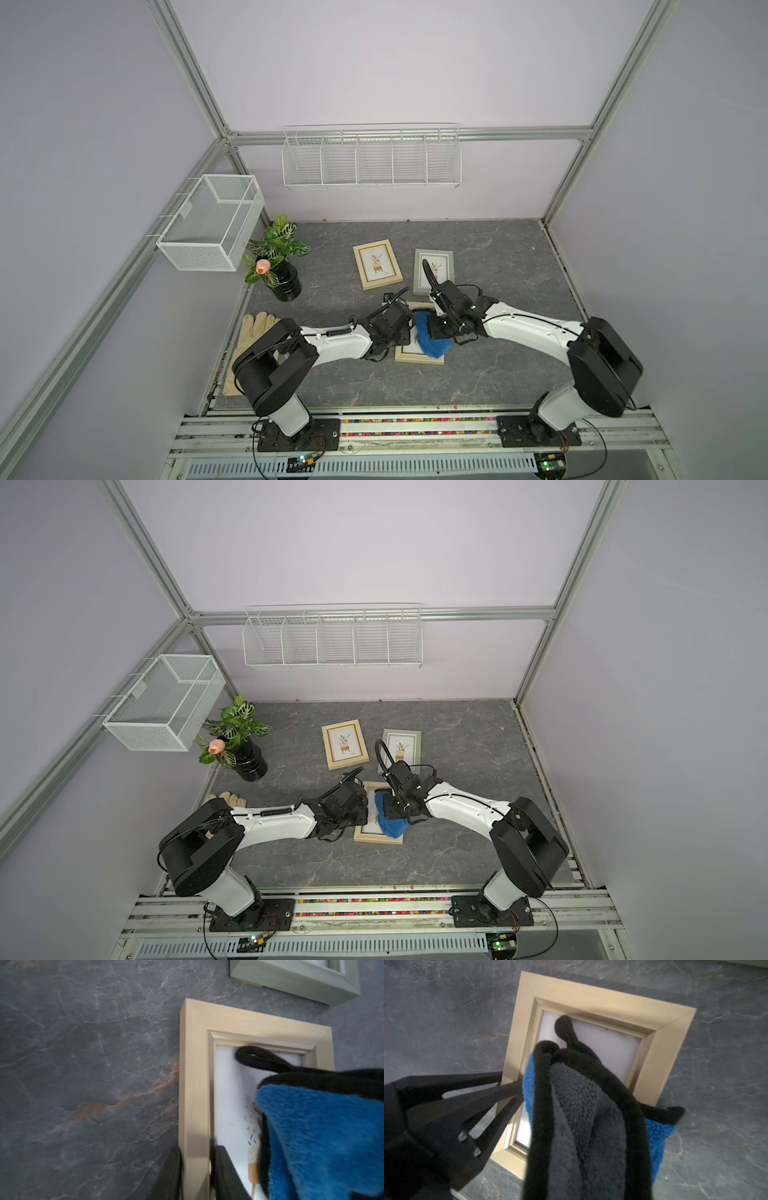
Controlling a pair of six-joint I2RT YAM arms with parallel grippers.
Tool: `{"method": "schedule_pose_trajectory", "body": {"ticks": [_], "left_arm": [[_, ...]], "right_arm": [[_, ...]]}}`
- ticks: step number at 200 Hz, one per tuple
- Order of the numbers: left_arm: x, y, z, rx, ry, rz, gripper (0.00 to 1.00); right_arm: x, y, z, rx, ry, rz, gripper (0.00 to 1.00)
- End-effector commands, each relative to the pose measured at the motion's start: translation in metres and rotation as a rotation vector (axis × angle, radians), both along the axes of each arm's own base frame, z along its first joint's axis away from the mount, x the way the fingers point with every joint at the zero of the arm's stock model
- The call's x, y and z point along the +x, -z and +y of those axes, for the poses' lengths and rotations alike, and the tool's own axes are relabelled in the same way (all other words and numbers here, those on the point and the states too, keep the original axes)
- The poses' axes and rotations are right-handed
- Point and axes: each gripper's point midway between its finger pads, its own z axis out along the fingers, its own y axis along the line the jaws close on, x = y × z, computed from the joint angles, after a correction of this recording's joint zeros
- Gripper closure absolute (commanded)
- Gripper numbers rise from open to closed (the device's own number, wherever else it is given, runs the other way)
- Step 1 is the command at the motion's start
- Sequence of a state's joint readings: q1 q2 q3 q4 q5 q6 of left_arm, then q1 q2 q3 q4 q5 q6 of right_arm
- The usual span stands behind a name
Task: Wipe the picture frame with a cloth
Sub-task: Wipe the dirt from the picture frame.
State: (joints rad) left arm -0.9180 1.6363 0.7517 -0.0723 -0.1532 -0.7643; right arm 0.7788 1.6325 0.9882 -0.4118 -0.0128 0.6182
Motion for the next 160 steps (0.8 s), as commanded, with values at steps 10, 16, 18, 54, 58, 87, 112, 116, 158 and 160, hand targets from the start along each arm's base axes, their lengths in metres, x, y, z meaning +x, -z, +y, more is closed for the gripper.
{"method": "schedule_pose_trajectory", "body": {"ticks": [10, 16, 18, 54, 58, 87, 112, 116, 158, 160], "left_arm": [[-0.028, 0.044, 0.019, 0.065, -0.001, 0.135, 0.82], [-0.028, 0.045, 0.021, 0.07, -0.005, 0.136, 0.82], [-0.029, 0.046, 0.022, 0.073, -0.008, 0.138, 0.82], [-0.032, 0.052, 0.043, 0.151, -0.062, 0.143, 0.82], [-0.031, 0.052, 0.046, 0.159, -0.07, 0.142, 0.82], [-0.033, 0.054, 0.055, 0.175, -0.094, 0.141, 0.82], [-0.033, 0.055, 0.051, 0.159, -0.082, 0.137, 0.82], [-0.033, 0.055, 0.05, 0.157, -0.079, 0.138, 0.82], [-0.03, 0.052, 0.043, 0.137, -0.073, 0.138, 0.83], [-0.03, 0.052, 0.043, 0.137, -0.073, 0.138, 0.83]], "right_arm": [[0.018, 0.026, 0.012, -0.051, 0.031, 0.031, 0.93], [0.021, 0.03, 0.014, -0.062, 0.032, 0.033, 0.93], [0.022, 0.031, 0.014, -0.066, 0.034, 0.032, 0.93], [0.035, 0.04, -0.022, -0.256, 0.091, 0.006, 0.93], [0.035, 0.039, -0.031, -0.283, 0.105, 0.004, 0.93], [0.038, 0.029, -0.094, -0.415, 0.195, -0.035, 0.93], [0.045, 0.007, -0.084, -0.34, 0.156, -0.097, 0.93], [0.046, 0.003, -0.077, -0.316, 0.142, -0.105, 0.93], [0.056, -0.022, 0.006, -0.139, 0.025, -0.164, 0.93], [0.056, -0.021, 0.011, -0.126, 0.021, -0.162, 0.93]]}}
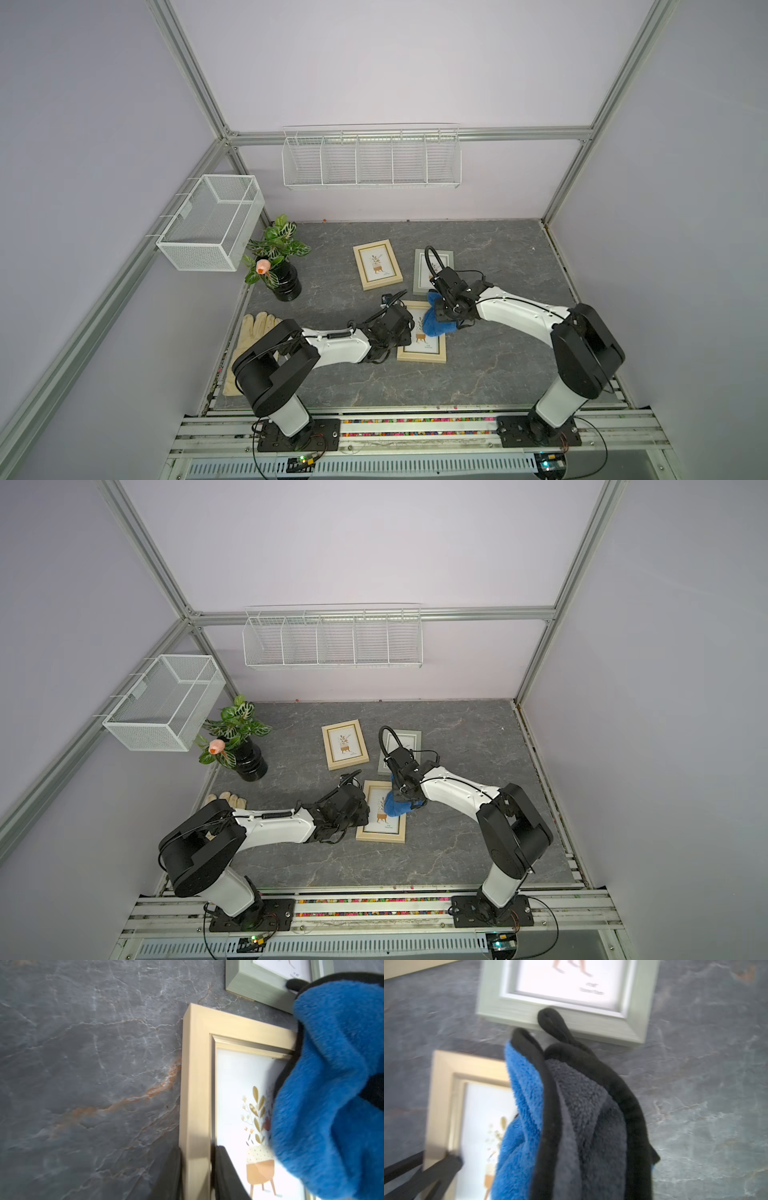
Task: Wipe the picture frame with a cloth
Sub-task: Wipe the dirt from the picture frame.
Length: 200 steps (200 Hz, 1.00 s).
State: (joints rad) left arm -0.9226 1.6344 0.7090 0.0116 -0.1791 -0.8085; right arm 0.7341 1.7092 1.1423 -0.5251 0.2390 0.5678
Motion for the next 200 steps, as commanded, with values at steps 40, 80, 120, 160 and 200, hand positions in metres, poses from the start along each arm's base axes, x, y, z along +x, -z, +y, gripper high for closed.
{"method": "schedule_pose_trajectory", "body": {"ticks": [40, 80, 120, 160, 200], "left_arm": [[-0.034, 0.049, 0.045, 0.157, -0.043, 0.162, 0.84], [-0.033, 0.049, 0.054, 0.185, -0.083, 0.159, 0.84], [-0.034, 0.051, 0.054, 0.18, -0.084, 0.16, 0.84], [-0.034, 0.051, 0.052, 0.173, -0.075, 0.165, 0.85], [-0.036, 0.051, 0.058, 0.186, -0.092, 0.167, 0.86]], "right_arm": [[-0.002, 0.044, 0.052, 0.075, -0.051, 0.108, 0.93], [-0.008, 0.061, -0.013, -0.077, 0.066, 0.114, 0.93], [-0.007, 0.051, -0.012, -0.067, 0.038, 0.086, 0.93], [0.001, 0.057, 0.069, 0.131, -0.057, 0.122, 0.93], [0.004, 0.076, 0.034, 0.052, 0.026, 0.155, 0.93]]}}
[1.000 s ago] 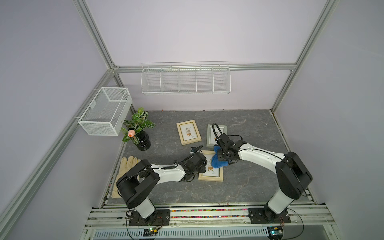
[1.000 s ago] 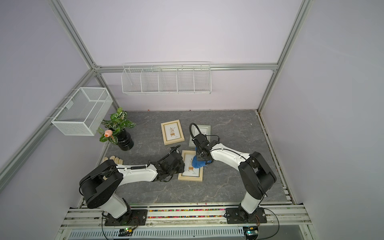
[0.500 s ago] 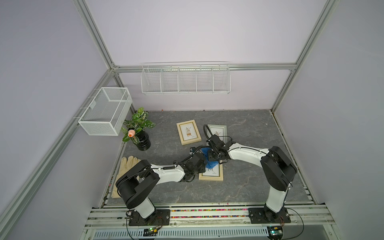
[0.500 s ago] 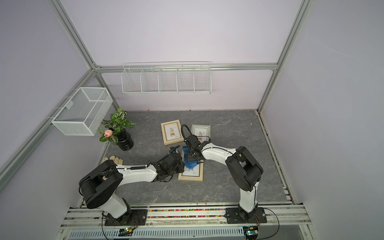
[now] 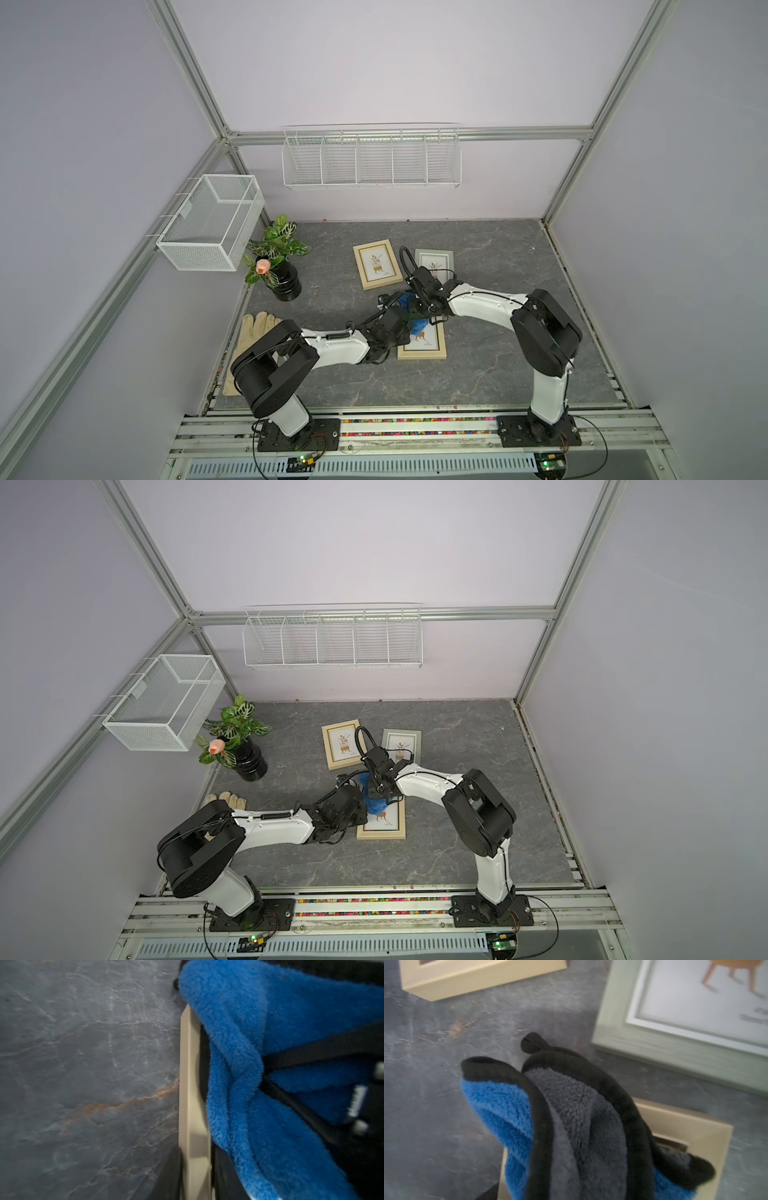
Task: Wipe the picture frame with a cloth
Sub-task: Wipe the dirt from the picture frame.
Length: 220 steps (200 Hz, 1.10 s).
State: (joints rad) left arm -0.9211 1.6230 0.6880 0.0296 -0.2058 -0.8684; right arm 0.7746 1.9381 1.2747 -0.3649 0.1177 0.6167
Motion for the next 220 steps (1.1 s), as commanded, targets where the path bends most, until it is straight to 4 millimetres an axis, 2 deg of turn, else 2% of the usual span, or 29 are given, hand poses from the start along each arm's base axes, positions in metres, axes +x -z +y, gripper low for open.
{"method": "schedule_pose_trajectory", "body": {"ticks": [1, 24, 40, 55, 85, 102, 116, 153, 163, 179, 199, 220], "left_arm": [[-0.038, 0.051, 0.052, 0.205, -0.027, 0.173, 0.86], [-0.038, 0.052, 0.057, 0.227, -0.04, 0.175, 0.86], [-0.038, 0.053, 0.058, 0.234, -0.044, 0.178, 0.86], [-0.038, 0.055, 0.056, 0.235, -0.038, 0.183, 0.86], [-0.036, 0.055, 0.055, 0.247, -0.037, 0.185, 0.86], [-0.036, 0.054, 0.056, 0.248, -0.04, 0.182, 0.86], [-0.037, 0.054, 0.058, 0.253, -0.044, 0.185, 0.86], [-0.036, 0.055, 0.069, 0.308, -0.083, 0.184, 0.86], [-0.035, 0.055, 0.071, 0.321, -0.09, 0.186, 0.86], [-0.034, 0.056, 0.07, 0.33, -0.089, 0.184, 0.86], [-0.032, 0.057, 0.07, 0.342, -0.089, 0.185, 0.86], [-0.031, 0.056, 0.071, 0.34, -0.092, 0.177, 0.86]], "right_arm": [[-0.018, 0.043, -0.04, -0.097, 0.067, 0.12, 0.93], [-0.018, 0.036, -0.091, -0.194, 0.131, 0.079, 0.93], [-0.018, 0.027, -0.1, -0.228, 0.121, 0.053, 0.93], [-0.017, 0.024, -0.081, -0.184, 0.082, 0.047, 0.93], [-0.019, 0.027, -0.021, -0.097, -0.009, 0.07, 0.93], [-0.019, 0.029, -0.009, -0.059, -0.014, 0.087, 0.93], [-0.017, 0.029, -0.022, -0.099, 0.004, 0.081, 0.93], [-0.023, 0.023, -0.095, -0.225, 0.089, 0.071, 0.93], [-0.032, 0.02, -0.105, -0.251, 0.078, 0.071, 0.93], [-0.051, 0.016, -0.105, -0.242, 0.042, 0.094, 0.93], [-0.089, 0.021, -0.108, -0.263, 0.013, 0.155, 0.93], [-0.129, 0.033, -0.122, -0.25, 0.023, 0.231, 0.93]]}}
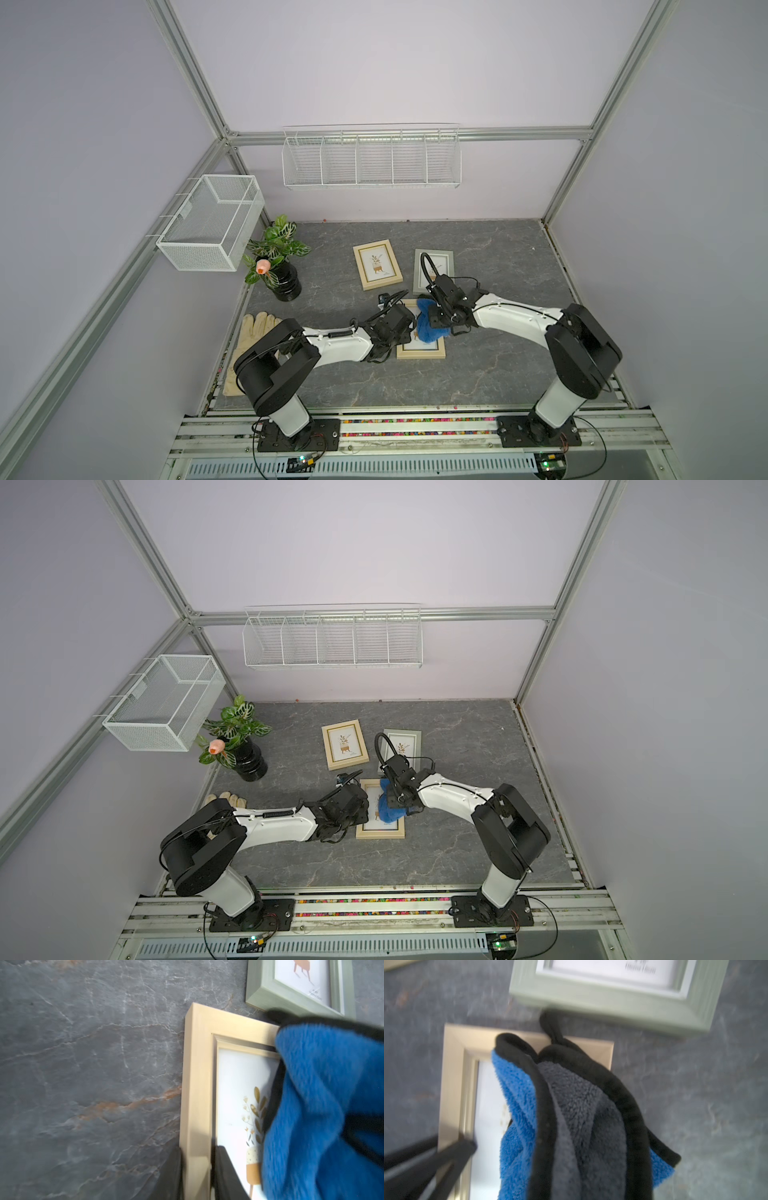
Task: Wipe the picture frame with a cloth
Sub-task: Wipe the dirt from the picture frame.
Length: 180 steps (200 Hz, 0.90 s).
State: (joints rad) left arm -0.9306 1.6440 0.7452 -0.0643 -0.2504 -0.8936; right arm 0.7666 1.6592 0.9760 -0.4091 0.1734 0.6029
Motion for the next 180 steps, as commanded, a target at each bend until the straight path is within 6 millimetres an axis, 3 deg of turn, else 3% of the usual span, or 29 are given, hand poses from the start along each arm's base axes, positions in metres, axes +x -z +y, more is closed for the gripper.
{"method": "schedule_pose_trajectory", "body": {"ticks": [1, 13, 22, 34, 60, 80, 100, 151, 164, 180], "left_arm": [[-0.034, 0.056, 0.068, 0.282, -0.058, 0.166, 0.86], [-0.034, 0.057, 0.066, 0.277, -0.053, 0.164, 0.86], [-0.033, 0.056, 0.064, 0.266, -0.049, 0.161, 0.86], [-0.033, 0.055, 0.061, 0.252, -0.037, 0.159, 0.86], [-0.033, 0.051, 0.054, 0.222, -0.017, 0.155, 0.86], [-0.034, 0.051, 0.053, 0.209, -0.017, 0.16, 0.86], [-0.033, 0.05, 0.056, 0.216, -0.035, 0.156, 0.87], [-0.03, 0.051, 0.059, 0.235, -0.069, 0.155, 0.87], [-0.03, 0.051, 0.058, 0.233, -0.067, 0.156, 0.87], [-0.03, 0.05, 0.056, 0.226, -0.063, 0.157, 0.87]], "right_arm": [[-0.076, 0.039, -0.052, -0.162, 0.014, 0.227, 0.93], [-0.08, 0.036, -0.054, -0.139, 0.026, 0.219, 0.93], [-0.071, 0.033, -0.052, -0.141, 0.019, 0.182, 0.93], [-0.05, 0.032, -0.05, -0.162, 0.029, 0.161, 0.93], [0.014, 0.029, -0.033, -0.116, 0.081, 0.151, 0.94], [0.036, 0.018, -0.016, -0.086, 0.068, 0.11, 0.93], [0.022, 0.017, -0.022, -0.14, 0.041, 0.109, 0.93], [-0.076, 0.03, -0.059, -0.198, 0.009, 0.214, 0.93], [-0.079, 0.029, -0.058, -0.174, 0.019, 0.207, 0.93], [-0.062, 0.024, -0.048, -0.151, 0.02, 0.167, 0.93]]}}
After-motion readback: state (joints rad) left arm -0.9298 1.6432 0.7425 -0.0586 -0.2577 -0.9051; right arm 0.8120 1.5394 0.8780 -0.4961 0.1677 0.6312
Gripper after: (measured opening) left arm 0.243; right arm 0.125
